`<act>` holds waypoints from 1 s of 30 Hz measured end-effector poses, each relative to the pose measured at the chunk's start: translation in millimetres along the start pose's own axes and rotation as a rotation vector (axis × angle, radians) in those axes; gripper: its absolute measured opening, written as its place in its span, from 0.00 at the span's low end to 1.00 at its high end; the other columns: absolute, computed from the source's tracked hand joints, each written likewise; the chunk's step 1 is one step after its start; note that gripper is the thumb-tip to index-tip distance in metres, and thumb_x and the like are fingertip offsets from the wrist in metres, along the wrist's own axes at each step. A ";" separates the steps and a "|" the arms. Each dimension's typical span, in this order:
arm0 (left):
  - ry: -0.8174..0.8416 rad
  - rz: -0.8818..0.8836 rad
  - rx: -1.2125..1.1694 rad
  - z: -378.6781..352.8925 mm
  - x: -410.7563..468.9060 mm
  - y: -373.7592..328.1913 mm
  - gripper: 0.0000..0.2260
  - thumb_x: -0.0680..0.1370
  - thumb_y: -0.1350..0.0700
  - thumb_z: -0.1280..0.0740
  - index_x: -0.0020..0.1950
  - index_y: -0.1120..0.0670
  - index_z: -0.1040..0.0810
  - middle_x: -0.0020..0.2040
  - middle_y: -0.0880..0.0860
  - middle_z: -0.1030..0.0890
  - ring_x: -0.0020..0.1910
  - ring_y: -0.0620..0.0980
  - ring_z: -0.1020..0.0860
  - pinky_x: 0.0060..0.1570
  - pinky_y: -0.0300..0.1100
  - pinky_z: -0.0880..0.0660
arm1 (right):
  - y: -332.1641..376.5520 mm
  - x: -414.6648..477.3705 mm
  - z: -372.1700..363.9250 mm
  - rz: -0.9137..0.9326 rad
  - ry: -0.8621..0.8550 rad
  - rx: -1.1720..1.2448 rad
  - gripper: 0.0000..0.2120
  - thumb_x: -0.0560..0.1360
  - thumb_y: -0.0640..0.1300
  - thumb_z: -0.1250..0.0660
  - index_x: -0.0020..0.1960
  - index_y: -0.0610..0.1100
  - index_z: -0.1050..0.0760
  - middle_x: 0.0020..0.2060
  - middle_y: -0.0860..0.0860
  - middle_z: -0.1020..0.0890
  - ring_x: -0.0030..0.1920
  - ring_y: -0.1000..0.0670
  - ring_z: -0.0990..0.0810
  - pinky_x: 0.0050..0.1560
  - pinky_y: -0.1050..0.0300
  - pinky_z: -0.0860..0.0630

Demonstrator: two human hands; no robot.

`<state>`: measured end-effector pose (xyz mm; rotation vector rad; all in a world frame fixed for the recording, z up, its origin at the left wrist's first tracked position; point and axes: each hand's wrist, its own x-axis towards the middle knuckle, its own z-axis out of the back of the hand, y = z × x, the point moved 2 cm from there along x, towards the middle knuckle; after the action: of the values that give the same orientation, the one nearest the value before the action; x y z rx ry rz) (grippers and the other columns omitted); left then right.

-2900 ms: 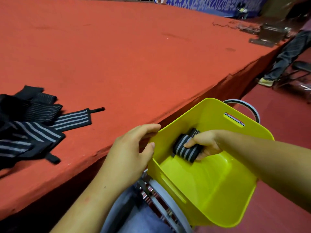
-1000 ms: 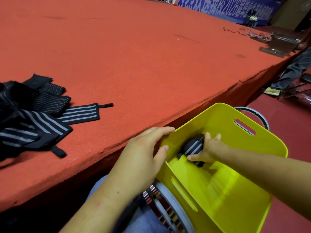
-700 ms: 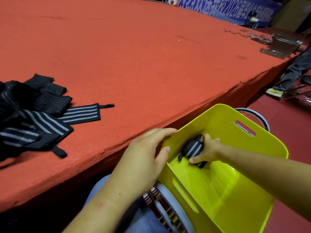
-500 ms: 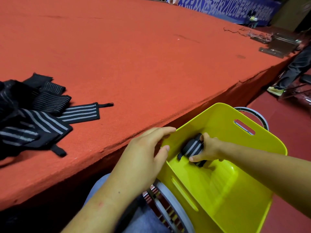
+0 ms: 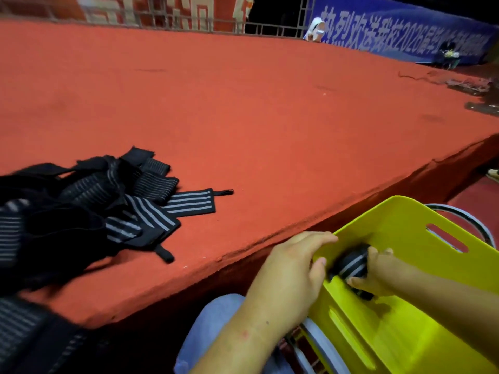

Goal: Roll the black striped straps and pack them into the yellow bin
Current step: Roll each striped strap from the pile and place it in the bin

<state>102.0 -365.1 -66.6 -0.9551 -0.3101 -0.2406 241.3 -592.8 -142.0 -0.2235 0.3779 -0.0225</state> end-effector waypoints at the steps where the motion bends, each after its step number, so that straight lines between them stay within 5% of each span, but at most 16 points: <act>1: -0.007 -0.004 -0.018 1.9 -1.8 -1.2 0.18 0.82 0.59 0.34 0.70 0.46 0.22 0.69 0.41 0.22 0.69 0.36 0.27 0.70 0.30 0.35 | -0.5 -3.8 4.9 -0.017 -0.002 -0.008 0.48 0.68 0.78 0.34 0.73 0.43 0.39 0.67 0.40 0.31 0.65 0.42 0.21 0.64 0.52 0.23; 3: -0.028 0.001 -0.046 10.7 -6.6 -2.9 0.17 0.82 0.58 0.34 0.69 0.45 0.22 0.67 0.41 0.21 0.67 0.36 0.26 0.68 0.32 0.33 | 4.4 -17.7 32.2 0.004 -0.045 -0.011 0.45 0.70 0.79 0.39 0.70 0.44 0.33 0.64 0.43 0.25 0.64 0.45 0.22 0.60 0.56 0.23; 5: -0.076 0.025 -0.048 25.4 -12.3 2.9 0.15 0.82 0.57 0.34 0.67 0.45 0.21 0.64 0.41 0.19 0.65 0.36 0.25 0.67 0.33 0.31 | 4.1 -30.5 66.4 0.111 -0.136 0.058 0.35 0.74 0.76 0.41 0.58 0.46 0.21 0.49 0.49 0.16 0.49 0.50 0.19 0.43 0.59 0.23; 7: -0.126 0.051 -0.035 41.1 -17.9 11.0 0.14 0.81 0.58 0.34 0.65 0.46 0.19 0.61 0.41 0.18 0.62 0.36 0.23 0.65 0.32 0.30 | -3.6 -45.7 94.5 0.236 -0.304 0.248 0.30 0.71 0.77 0.38 0.41 0.50 0.20 0.31 0.52 0.19 0.32 0.51 0.21 0.28 0.56 0.28; 9: -0.191 0.086 -0.031 59.9 -26.1 21.6 0.13 0.80 0.58 0.33 0.63 0.47 0.18 0.59 0.41 0.17 0.59 0.34 0.22 0.62 0.31 0.29 | -10.1 -54.7 109.7 0.346 -0.443 0.470 0.34 0.63 0.85 0.40 0.34 0.52 0.24 0.23 0.53 0.25 0.24 0.50 0.26 0.25 0.48 0.30; 12: -0.279 0.139 -0.012 83.6 -34.3 34.4 0.13 0.80 0.58 0.32 0.63 0.47 0.17 0.57 0.41 0.16 0.56 0.34 0.22 0.61 0.33 0.26 | 20.1 -101.8 149.1 0.537 -0.459 0.722 0.36 0.63 0.85 0.40 0.39 0.51 0.24 0.22 0.49 0.25 0.21 0.48 0.29 0.28 0.41 0.31; 15: -0.366 0.176 0.055 111.9 -49.2 50.5 0.14 0.79 0.57 0.31 0.63 0.46 0.18 0.59 0.40 0.17 0.56 0.31 0.23 0.62 0.32 0.27 | 95.7 -170.9 180.5 0.725 -0.299 0.757 0.34 0.66 0.83 0.39 0.47 0.52 0.21 0.23 0.46 0.22 0.22 0.41 0.24 0.25 0.42 0.30; 17: -0.443 0.205 0.146 137.7 -66.8 64.6 0.14 0.78 0.58 0.30 0.62 0.46 0.17 0.59 0.39 0.18 0.55 0.29 0.24 0.63 0.33 0.28 | 137.1 -200.4 182.9 0.862 -0.310 0.728 0.24 0.68 0.75 0.34 0.47 0.56 0.20 0.25 0.48 0.19 0.25 0.44 0.22 0.33 0.46 0.26; 20: -0.598 0.244 0.373 187.3 -102.2 82.2 0.16 0.75 0.57 0.25 0.62 0.46 0.18 0.64 0.40 0.21 0.65 0.38 0.26 0.70 0.35 0.33 | 195.1 -214.5 176.9 1.045 -0.215 0.695 0.15 0.68 0.67 0.32 0.47 0.59 0.21 0.33 0.53 0.17 0.28 0.55 0.23 0.32 0.59 0.29; 23: -0.698 0.409 0.616 238.3 -138.4 102.2 0.25 0.72 0.53 0.22 0.68 0.44 0.22 0.72 0.45 0.29 0.69 0.47 0.32 0.73 0.41 0.37 | 246.7 -211.0 162.5 1.138 -0.153 0.667 0.07 0.73 0.59 0.30 0.48 0.59 0.22 0.42 0.60 0.16 0.36 0.57 0.19 0.41 0.60 0.23; 26: -0.633 0.596 0.652 262.7 -160.7 123.2 0.25 0.71 0.51 0.21 0.67 0.43 0.22 0.69 0.45 0.27 0.66 0.51 0.30 0.71 0.49 0.31 | 297.9 -198.5 139.0 1.178 -0.149 0.626 0.15 0.75 0.58 0.29 0.60 0.64 0.24 0.52 0.59 0.20 0.43 0.58 0.18 0.48 0.64 0.24; 30: -0.590 0.543 0.634 254.1 -170.9 132.2 0.14 0.73 0.54 0.23 0.55 0.42 0.20 0.57 0.38 0.24 0.56 0.44 0.27 0.62 0.45 0.26 | 352.7 -186.6 104.3 1.175 -0.115 0.685 0.32 0.74 0.53 0.24 0.75 0.65 0.32 0.63 0.55 0.24 0.57 0.58 0.21 0.63 0.64 0.28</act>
<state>-51.3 -70.0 -92.1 -0.4275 -0.6053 0.6229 99.3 -214.9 -57.5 0.6929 0.3211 1.0003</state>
